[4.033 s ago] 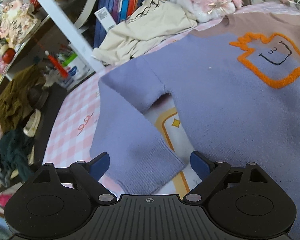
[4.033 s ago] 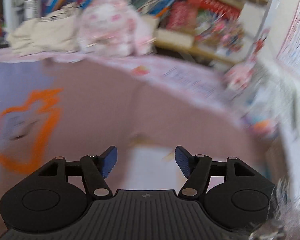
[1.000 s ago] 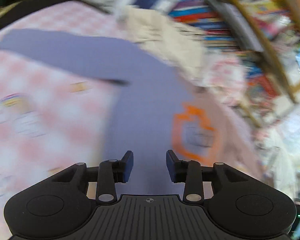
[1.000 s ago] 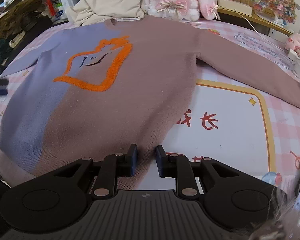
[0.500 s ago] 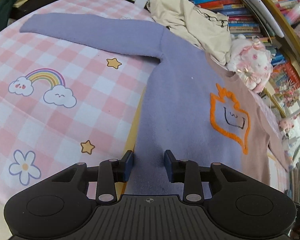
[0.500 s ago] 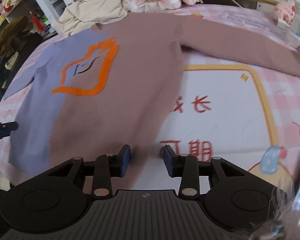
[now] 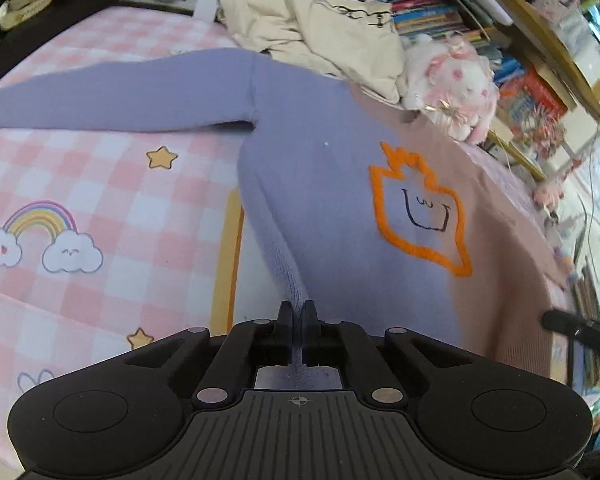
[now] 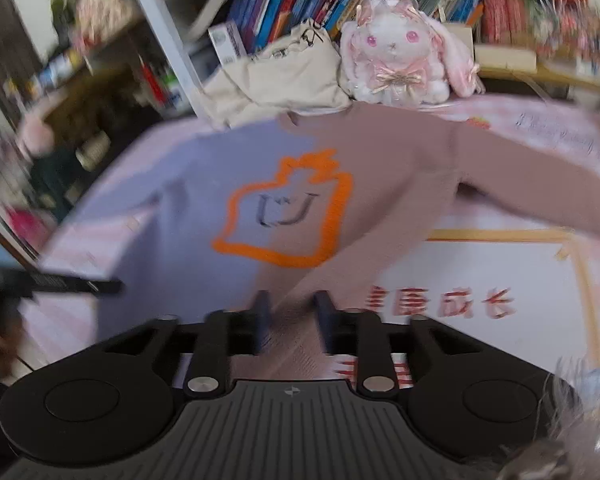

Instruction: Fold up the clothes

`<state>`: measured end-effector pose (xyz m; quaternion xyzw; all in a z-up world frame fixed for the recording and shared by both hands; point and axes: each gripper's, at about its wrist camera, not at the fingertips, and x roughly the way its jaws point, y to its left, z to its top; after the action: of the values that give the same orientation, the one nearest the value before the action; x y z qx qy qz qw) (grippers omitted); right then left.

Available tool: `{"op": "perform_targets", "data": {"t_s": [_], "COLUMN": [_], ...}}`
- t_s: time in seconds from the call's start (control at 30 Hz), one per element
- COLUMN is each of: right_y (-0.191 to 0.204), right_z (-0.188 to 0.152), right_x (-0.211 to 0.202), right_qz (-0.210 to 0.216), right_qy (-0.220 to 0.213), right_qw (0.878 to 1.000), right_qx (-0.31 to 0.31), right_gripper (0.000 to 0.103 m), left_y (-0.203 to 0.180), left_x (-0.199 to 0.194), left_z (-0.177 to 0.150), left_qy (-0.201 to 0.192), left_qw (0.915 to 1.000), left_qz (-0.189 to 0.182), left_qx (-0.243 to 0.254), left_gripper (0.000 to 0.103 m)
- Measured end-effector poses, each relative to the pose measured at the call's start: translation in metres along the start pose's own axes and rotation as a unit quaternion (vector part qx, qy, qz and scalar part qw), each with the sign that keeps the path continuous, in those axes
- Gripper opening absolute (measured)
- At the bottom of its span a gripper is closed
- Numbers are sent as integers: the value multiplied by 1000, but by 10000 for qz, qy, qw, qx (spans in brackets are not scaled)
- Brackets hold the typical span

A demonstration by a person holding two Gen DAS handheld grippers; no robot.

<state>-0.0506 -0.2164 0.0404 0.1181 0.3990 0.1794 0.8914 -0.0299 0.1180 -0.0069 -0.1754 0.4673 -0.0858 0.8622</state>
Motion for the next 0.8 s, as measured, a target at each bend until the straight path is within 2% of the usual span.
{"op": "perform_targets", "data": {"t_s": [0.07,0.17,0.27,0.37,0.47,0.5,0.57,0.67,0.7,0.8], "right_y": [-18,-53,-90,-105,-95,-85,-64,-35,-27,-25], "right_z": [2,1,-3,-8,-13,-14,-17,-21,-20,-26], "right_x": [-4,1,14,20,21,22,25,30,32,30], "right_qz": [-108,-347,-509,-677,-762,-815,-920,-1135,-1260,-1633], "right_qy": [-144,-137,-71,-93,157,272,502,705,711,578], "right_qw": [9987,9931,9813,9700,9736,9784,9854,9901,9894,9849], "right_qx": [486,1114,1856,2333,2145,1879,1342,435,155,71], "right_gripper": [38,38,38,38,35,31,15,12,11,11], "left_y": [2,8,16,21,24,26,32,44,42,31], "left_x": [1,5,8,9,7,6,1,-2,-2,-3], "left_z": [0,-2,-3,-4,-4,-4,-3,1,2,4], "left_qy": [-2,63,100,104,50,27,-6,95,158,332], "left_qw": [10000,10000,9996,9991,9990,9989,9986,9976,9981,9991], "left_qz": [-30,-59,-112,-148,-37,12,96,96,89,46], "left_qx": [57,-43,-239,-381,-433,-459,-526,-674,-584,-241], "left_gripper": [3,3,3,3,3,3,3,3,3,3]}}
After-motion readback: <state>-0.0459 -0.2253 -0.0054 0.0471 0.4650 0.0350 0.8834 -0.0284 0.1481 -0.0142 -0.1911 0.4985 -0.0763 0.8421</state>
